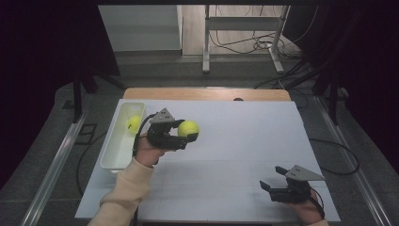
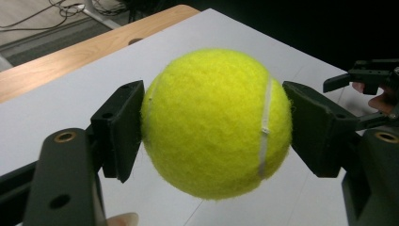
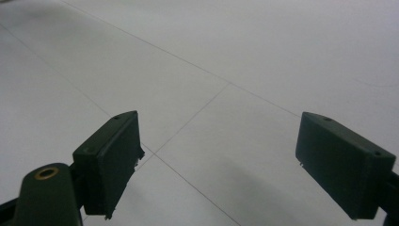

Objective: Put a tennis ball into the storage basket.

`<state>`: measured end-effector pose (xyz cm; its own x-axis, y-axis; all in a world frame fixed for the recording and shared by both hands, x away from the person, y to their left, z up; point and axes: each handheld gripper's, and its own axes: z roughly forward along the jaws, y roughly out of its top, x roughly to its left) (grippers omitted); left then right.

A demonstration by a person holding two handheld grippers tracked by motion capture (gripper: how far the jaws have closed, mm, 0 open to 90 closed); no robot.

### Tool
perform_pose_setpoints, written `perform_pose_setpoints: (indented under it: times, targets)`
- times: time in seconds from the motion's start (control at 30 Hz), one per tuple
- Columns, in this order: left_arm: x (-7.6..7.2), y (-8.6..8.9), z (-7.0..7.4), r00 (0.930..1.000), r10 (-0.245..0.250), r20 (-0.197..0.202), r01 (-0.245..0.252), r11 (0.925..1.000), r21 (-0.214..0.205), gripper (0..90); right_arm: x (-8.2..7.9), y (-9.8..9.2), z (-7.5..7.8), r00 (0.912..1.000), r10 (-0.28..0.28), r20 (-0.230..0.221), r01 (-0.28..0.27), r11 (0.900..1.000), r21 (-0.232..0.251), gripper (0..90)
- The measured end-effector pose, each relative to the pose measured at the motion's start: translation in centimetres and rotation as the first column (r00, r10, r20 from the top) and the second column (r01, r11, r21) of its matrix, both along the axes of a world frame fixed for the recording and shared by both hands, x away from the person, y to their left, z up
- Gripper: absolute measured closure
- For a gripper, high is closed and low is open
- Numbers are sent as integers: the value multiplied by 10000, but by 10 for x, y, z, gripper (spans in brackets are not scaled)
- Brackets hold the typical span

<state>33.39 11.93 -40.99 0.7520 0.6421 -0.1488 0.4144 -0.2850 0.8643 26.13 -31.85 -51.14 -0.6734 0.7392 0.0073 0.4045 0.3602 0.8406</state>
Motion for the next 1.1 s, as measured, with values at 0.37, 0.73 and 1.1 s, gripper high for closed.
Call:
perform_pose_setpoints:
  times: [0.37,0.73,1.1]
  targets:
    - [-2,19,4,9989,456,88,-454,9988,-190,263,0,0,0,10000,-10,13,10,10000,-4,153]
    - [-1,33,4,9970,766,87,-763,9967,-270,263,0,0,0,10000,0,15,0,10000,-27,152]
    - [-3,47,6,9935,1135,127,-1130,9930,-351,263,0,0,0,10000,4,5,-4,10000,-15,152]
